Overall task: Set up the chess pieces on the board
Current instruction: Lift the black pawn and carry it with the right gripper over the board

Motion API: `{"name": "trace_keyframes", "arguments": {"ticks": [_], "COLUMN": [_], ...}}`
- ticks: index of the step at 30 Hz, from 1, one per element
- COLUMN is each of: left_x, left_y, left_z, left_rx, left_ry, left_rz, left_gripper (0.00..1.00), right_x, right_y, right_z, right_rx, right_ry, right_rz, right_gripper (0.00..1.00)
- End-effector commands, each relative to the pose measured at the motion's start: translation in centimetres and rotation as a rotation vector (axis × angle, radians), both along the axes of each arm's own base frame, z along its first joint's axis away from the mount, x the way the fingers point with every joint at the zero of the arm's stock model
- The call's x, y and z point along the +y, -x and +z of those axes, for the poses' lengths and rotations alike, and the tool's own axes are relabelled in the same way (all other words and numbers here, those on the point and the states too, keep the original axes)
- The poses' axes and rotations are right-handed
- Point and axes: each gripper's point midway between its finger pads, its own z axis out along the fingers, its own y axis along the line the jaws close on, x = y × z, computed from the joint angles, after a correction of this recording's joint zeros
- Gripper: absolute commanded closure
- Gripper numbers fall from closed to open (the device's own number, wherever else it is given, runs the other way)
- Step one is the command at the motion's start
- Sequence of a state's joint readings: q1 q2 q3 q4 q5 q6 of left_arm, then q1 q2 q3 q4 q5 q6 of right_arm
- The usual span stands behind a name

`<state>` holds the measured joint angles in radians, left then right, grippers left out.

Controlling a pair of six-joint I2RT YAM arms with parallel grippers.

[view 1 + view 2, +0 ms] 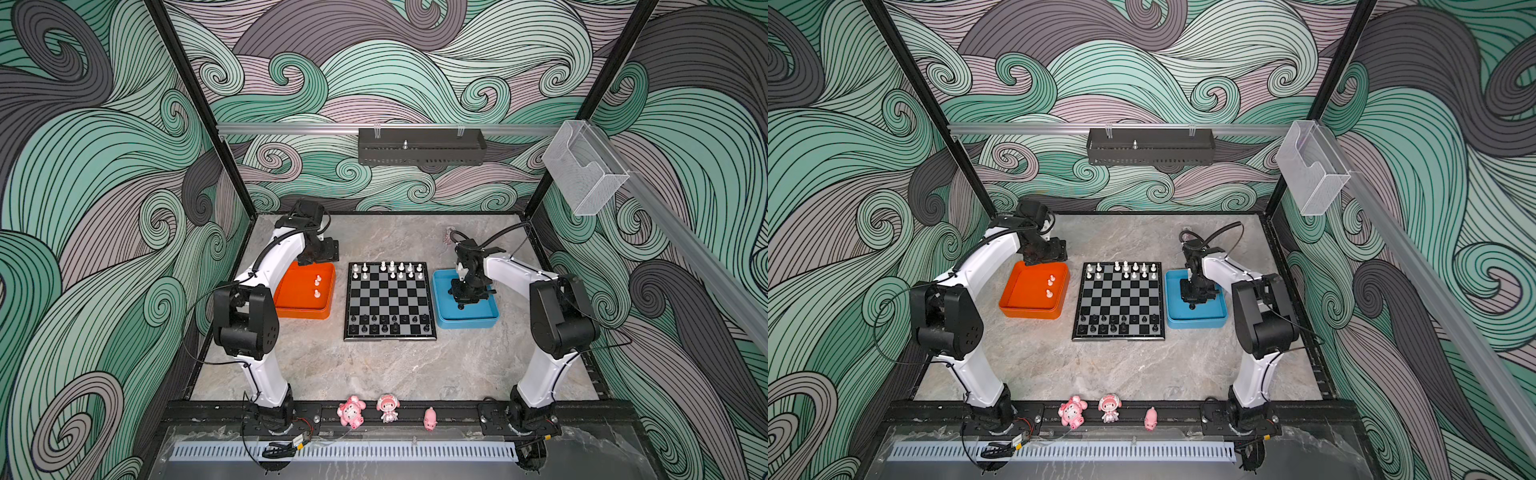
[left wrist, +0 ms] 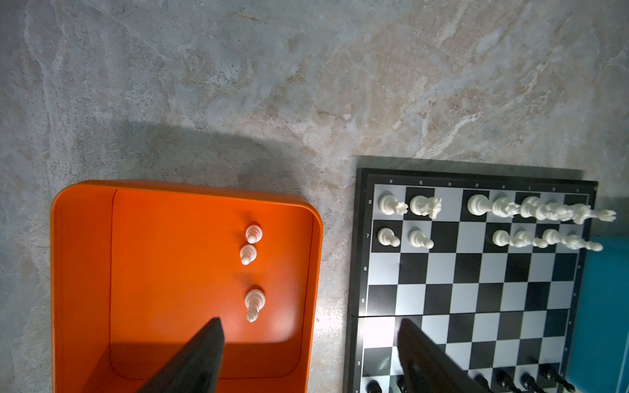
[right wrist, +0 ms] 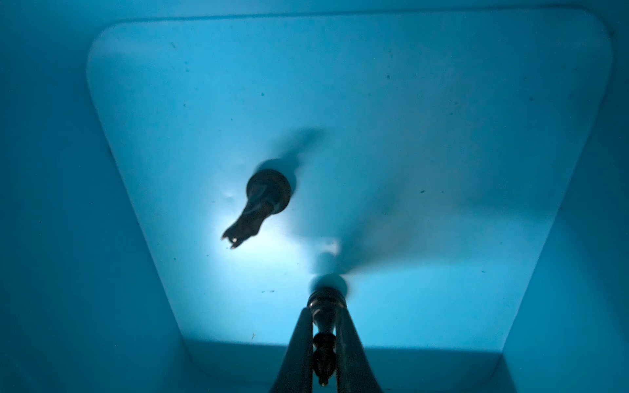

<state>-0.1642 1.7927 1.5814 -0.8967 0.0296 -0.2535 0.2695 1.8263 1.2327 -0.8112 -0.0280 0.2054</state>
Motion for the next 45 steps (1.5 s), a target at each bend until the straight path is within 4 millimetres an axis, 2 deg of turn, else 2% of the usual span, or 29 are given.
{"name": "trace_keyframes", "arguments": {"ticks": [1,10,14,18,22,28,37,45], "left_x": [0.3,0.3,0.3,0.4,0.5,0.5,0.5,0.5], "left_y": [0.0,0.1,0.1,0.1,0.1,0.2,0.2,0.3], "left_z": [-0.5,-0.5,-0.4,-0.2,-0.1,-0.1,0.0,0.0], "left_rx": [0.013,0.010,0.004,-0.002,-0.004,-0.004,-0.005,-0.006], "left_ry": [-0.014,-0.015,-0.013,-0.012,-0.012,-0.011,-0.009,-0.007], "left_rz": [0.006,0.008,0.009,0.009,0.013,0.014,0.016,0.015], "left_gripper": [0.17,0.18,0.17,0.17,0.17,0.17,0.17,0.17], "right_x": [0.2,2.5,5.1,8.3,11.2,14.0,17.1,18.6], "right_y": [-0.8,-0.8,0.3,2.3,4.6,6.8,8.6,9.5], "right_z": [3.1,7.6,8.9,9.1,8.7,8.0,6.0,4.0], "right_rx": [-0.052,-0.119,-0.132,-0.118,-0.089,-0.070,-0.023,0.012], "right_ry": [-0.026,-0.061,-0.089,-0.111,-0.129,-0.151,-0.162,-0.149], "right_rz": [0.017,0.077,0.132,0.202,0.265,0.314,0.363,0.397], "right_gripper": [0.87,0.87,0.87,0.86,0.86,0.86,0.86,0.86]}}
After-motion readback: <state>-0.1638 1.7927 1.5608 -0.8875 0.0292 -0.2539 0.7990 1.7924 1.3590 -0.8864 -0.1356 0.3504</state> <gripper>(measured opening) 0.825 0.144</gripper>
